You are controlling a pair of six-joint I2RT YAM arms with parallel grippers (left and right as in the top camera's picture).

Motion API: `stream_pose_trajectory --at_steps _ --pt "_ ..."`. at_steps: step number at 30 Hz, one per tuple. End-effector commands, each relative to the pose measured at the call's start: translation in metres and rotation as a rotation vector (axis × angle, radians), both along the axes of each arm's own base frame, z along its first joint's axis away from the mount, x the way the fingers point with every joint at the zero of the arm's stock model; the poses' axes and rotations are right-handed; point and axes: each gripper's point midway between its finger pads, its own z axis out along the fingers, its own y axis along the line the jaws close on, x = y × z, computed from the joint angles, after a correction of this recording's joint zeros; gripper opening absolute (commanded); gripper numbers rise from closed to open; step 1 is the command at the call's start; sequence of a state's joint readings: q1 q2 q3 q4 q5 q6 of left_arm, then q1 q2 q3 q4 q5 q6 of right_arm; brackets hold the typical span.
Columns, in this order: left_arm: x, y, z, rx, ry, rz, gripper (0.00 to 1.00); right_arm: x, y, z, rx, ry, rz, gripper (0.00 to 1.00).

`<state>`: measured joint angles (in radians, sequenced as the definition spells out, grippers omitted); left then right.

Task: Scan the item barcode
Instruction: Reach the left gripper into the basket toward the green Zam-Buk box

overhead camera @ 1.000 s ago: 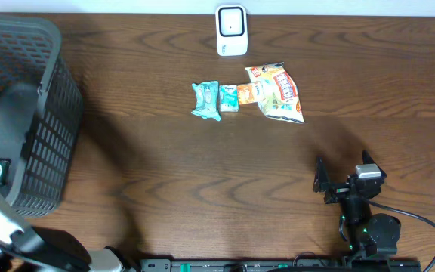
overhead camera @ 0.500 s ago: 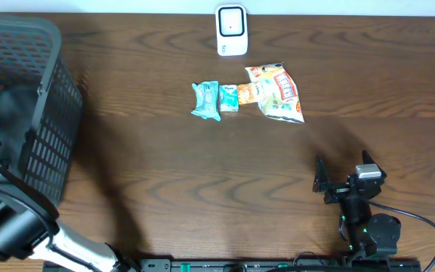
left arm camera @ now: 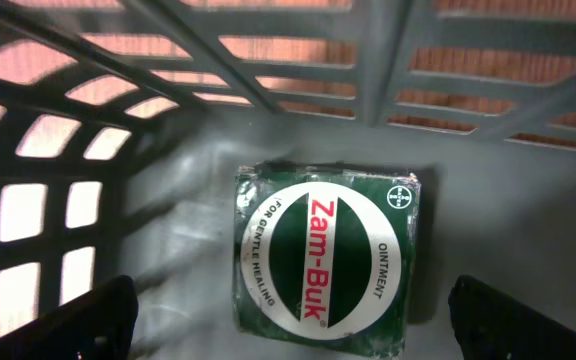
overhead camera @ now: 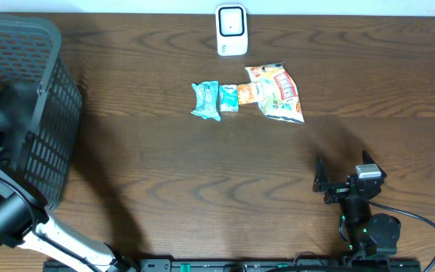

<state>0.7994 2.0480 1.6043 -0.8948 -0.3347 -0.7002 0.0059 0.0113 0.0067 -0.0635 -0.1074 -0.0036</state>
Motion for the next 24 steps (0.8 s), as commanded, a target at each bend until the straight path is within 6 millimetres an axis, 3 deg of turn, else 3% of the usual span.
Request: stream_pose_trajectory --at_steps 1,3,13,19,24 --pt "0.004 0.003 -0.017 -0.052 -0.052 -0.058 0.98 0.0 0.002 0.0 0.017 0.002 0.004 0.99" --pt "0.018 0.001 -0.024 -0.085 -0.113 -0.138 0.98 0.0 0.002 0.0 0.017 0.002 0.004 0.99" --pt "0.02 0.005 -0.024 -0.065 -0.114 -0.166 1.0 0.0 0.002 0.0 0.017 0.002 0.004 0.99" --pt "0.004 0.021 -0.017 0.022 -0.001 -0.168 0.97 0.0 0.002 0.0 0.017 0.002 0.004 0.99" --pt "0.004 0.021 -0.017 0.025 -0.01 -0.148 0.98 0.0 0.002 0.0 0.017 0.002 0.004 0.99"
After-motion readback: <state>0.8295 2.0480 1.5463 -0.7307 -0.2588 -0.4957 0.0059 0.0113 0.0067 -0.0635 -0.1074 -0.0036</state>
